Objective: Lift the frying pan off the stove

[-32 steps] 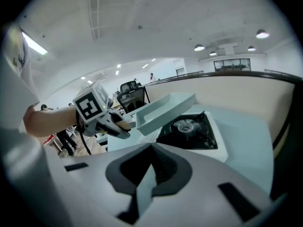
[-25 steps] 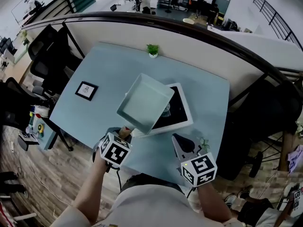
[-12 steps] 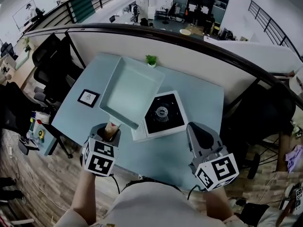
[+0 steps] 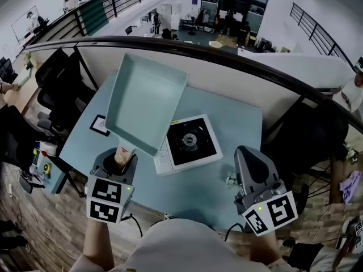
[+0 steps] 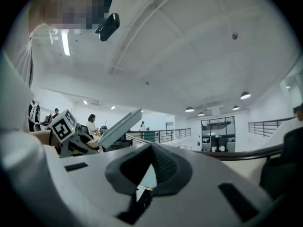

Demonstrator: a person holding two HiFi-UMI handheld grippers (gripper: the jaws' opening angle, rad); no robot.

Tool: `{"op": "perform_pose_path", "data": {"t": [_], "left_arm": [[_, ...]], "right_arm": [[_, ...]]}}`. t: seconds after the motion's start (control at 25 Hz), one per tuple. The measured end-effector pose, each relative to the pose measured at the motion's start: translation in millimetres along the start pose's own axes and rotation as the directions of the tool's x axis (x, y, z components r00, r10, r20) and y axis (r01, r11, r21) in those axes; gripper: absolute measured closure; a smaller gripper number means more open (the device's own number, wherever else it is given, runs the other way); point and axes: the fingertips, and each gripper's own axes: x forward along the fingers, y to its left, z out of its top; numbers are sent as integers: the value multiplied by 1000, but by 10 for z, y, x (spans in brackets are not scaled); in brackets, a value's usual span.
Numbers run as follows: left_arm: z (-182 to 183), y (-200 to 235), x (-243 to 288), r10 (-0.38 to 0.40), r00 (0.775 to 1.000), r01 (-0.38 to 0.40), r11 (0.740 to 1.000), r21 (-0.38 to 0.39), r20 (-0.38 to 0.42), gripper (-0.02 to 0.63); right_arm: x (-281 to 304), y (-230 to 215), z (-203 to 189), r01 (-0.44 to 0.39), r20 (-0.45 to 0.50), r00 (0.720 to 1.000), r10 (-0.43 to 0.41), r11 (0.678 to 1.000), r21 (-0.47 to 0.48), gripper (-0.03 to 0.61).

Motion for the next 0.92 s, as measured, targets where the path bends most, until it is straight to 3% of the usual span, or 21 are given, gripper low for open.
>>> {"op": "perform_pose_path", "data": {"t": [0.32, 0.6, 0.92], "left_arm": [[43, -5, 46, -4, 1000, 4, 1000, 5, -1, 476], [25, -18, 94, -10, 1000, 11, 1000, 21, -28, 474], [37, -74, 142, -9, 999, 9, 1000, 12, -39, 469]], "right_arm": [[-25, -99, -61, 36, -30, 999, -36, 999, 18, 575], [-33, -93, -49, 5, -20, 1000, -4, 998, 58, 575], [-77, -171, -108, 24, -30, 999, -23, 998, 55, 575]]}}
